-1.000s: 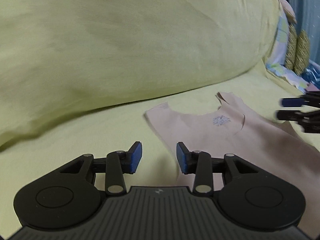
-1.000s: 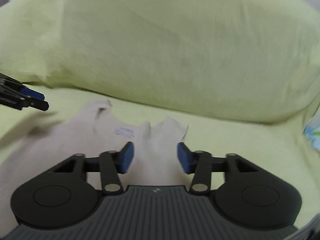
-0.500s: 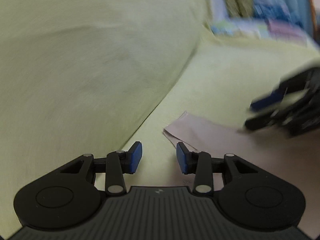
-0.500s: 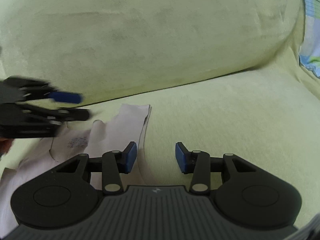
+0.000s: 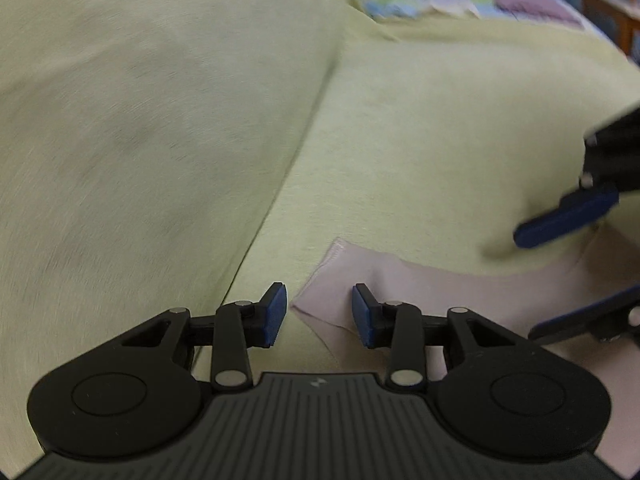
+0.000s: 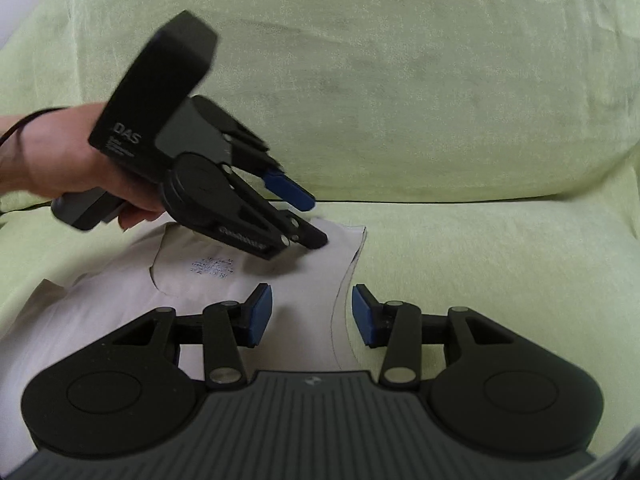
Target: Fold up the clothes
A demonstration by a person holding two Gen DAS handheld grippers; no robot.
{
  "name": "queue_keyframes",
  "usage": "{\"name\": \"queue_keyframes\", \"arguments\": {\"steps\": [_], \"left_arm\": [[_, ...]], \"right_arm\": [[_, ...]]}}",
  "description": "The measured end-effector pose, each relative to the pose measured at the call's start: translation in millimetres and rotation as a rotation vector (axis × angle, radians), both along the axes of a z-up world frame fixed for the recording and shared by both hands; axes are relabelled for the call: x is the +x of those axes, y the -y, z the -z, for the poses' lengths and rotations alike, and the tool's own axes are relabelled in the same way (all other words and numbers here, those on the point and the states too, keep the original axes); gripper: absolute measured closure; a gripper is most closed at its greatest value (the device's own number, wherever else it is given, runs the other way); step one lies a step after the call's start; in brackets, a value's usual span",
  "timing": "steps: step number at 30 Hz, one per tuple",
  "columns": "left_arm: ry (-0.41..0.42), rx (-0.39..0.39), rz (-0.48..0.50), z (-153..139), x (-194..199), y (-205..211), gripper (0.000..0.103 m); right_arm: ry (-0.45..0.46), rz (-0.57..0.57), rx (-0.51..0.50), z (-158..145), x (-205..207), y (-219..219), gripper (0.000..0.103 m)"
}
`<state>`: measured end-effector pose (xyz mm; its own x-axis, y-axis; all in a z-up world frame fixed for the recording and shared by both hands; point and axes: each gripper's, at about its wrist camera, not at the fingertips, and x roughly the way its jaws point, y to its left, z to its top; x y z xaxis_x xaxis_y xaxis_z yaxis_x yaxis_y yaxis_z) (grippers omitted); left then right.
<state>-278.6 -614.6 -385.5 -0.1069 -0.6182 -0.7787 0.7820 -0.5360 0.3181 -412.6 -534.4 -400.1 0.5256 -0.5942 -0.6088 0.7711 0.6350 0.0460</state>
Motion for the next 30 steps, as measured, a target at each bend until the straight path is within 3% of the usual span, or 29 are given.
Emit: {"name": "queue_keyframes", "arguments": {"steps": [5, 7, 8, 15, 19, 23, 30], "left_arm": [[0.021, 0.052, 0.013, 2, -6, 9, 0.062], [0.010, 0.074, -0.006, 2, -8, 12, 0.096], [0.021, 0.071, -0.006, 2, -10, 9, 0.103], [0.060, -0.030, -0.096, 2, -3, 3, 0.103], [0.039, -0.041, -0.114, 2, 0, 13, 0.103], [0.073, -0.041, -0.121, 9, -5, 18, 0.103], [-0.015, -0.041, -0.182, -8, 15, 22, 0.103]], "right_arm": [[-0.030, -0.008, -0.012, 2, -1, -3, 0.061], [-0.040, -0.013, -0.002, 6, -1, 1, 0.061], [-0.039, -0.015, 0.004, 6, -2, 3, 0.061], [-0.057, -0.047, 0.009, 2, 3, 20, 0.061], [-0.060, -0.051, 0.002, 7, 12, 30, 0.062], [-0.062, -0.055, 0.009, 10, 11, 31, 0.064], [-0.025, -0.020, 0.032, 8, -2, 37, 0.068]]}}
